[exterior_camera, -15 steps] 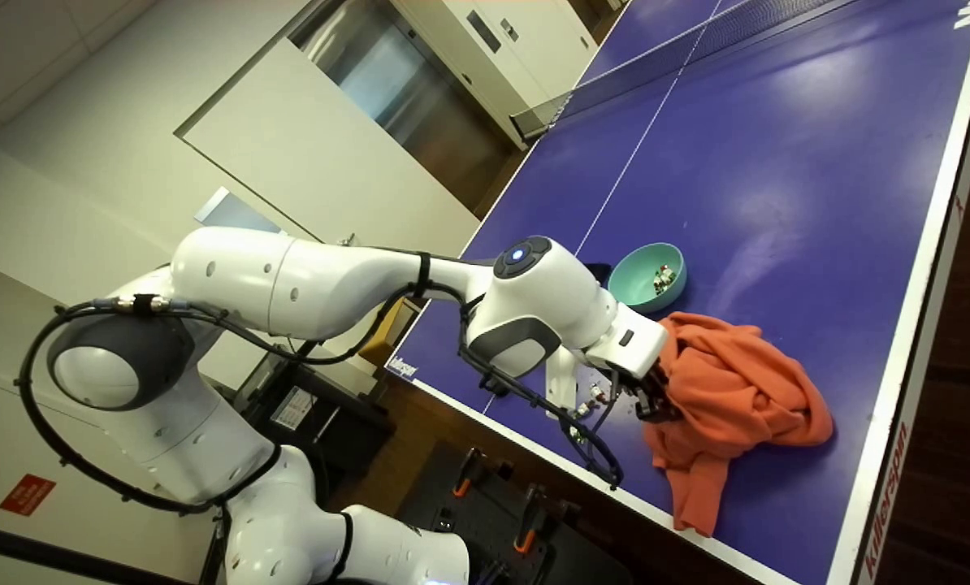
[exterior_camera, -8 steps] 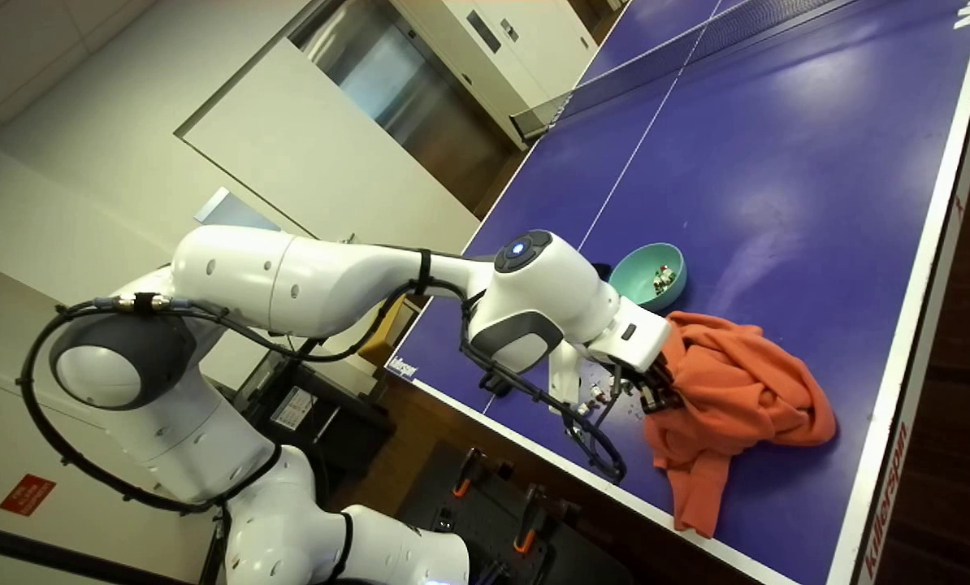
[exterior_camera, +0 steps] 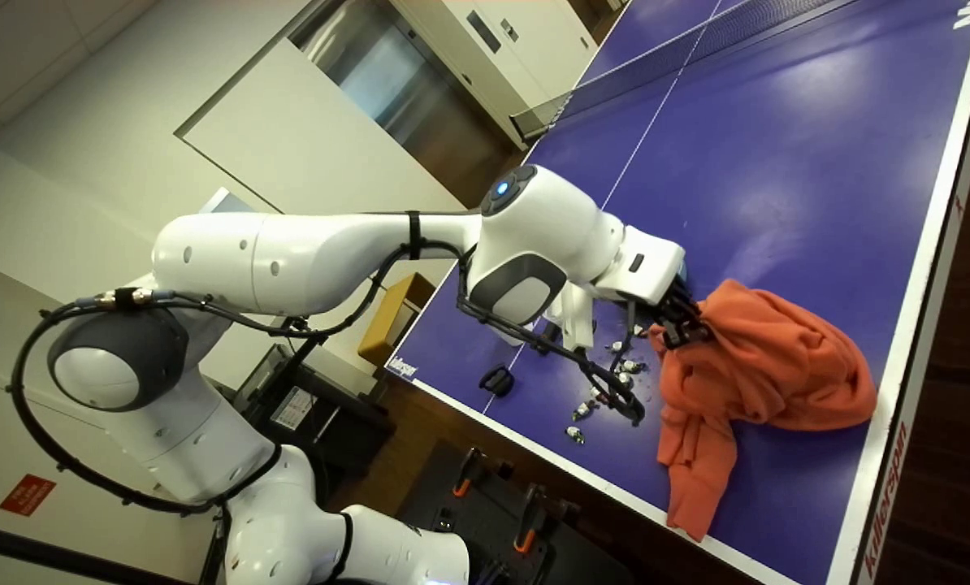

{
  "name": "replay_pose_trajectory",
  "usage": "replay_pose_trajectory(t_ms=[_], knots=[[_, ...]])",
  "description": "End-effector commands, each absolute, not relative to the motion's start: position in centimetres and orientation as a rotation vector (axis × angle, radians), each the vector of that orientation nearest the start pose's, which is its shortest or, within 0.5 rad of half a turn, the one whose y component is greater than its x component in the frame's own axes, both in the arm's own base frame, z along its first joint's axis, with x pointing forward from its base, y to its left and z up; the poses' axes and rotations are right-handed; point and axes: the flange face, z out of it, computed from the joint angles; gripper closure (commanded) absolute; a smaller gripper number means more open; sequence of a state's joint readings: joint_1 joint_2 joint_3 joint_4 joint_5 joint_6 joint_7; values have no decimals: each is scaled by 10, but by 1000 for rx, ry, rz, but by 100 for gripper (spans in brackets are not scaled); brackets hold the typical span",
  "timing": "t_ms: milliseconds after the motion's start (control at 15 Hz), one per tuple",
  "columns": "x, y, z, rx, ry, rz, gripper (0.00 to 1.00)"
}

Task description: Shift the orange sweater on the table tennis table slightly forward

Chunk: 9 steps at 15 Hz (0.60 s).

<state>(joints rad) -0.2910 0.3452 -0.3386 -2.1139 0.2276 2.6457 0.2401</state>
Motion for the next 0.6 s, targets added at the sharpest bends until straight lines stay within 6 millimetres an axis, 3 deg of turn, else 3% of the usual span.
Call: replay_pose_trajectory(t_ms=[0,267,333,533], knots=[[525,-365,313,-2621,1563,-460,95],[561,-364,321,-2515,1549,-554,95],[544,-358,315,-2555,1571,-523,82],[557,-359,311,-2537,1568,-533,82]])
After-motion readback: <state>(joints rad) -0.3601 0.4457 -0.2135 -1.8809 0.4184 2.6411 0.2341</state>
